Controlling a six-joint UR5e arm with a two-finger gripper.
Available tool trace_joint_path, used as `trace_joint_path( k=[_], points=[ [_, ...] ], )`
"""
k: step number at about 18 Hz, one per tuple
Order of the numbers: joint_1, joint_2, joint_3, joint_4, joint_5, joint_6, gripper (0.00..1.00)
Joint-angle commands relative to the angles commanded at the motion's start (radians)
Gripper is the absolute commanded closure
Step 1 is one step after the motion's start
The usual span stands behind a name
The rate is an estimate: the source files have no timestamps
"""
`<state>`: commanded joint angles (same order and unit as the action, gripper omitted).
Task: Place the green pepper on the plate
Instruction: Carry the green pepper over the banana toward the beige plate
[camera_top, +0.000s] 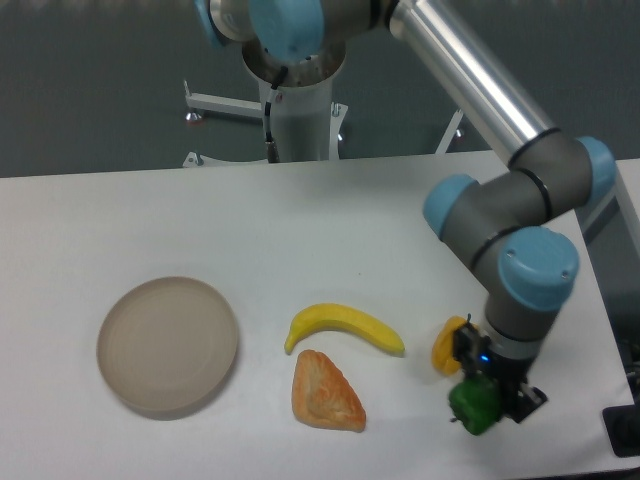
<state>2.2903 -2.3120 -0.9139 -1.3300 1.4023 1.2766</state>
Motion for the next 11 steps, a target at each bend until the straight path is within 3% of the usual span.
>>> trace_joint_path(
  k=[6,11],
  points=[
    [-0.139,0.14,-0.161,0.009,0.006,-0.218,0.51],
    [-0.248,0.209,-0.25,0.034,0.004,-0.413,0.52]
  ],
)
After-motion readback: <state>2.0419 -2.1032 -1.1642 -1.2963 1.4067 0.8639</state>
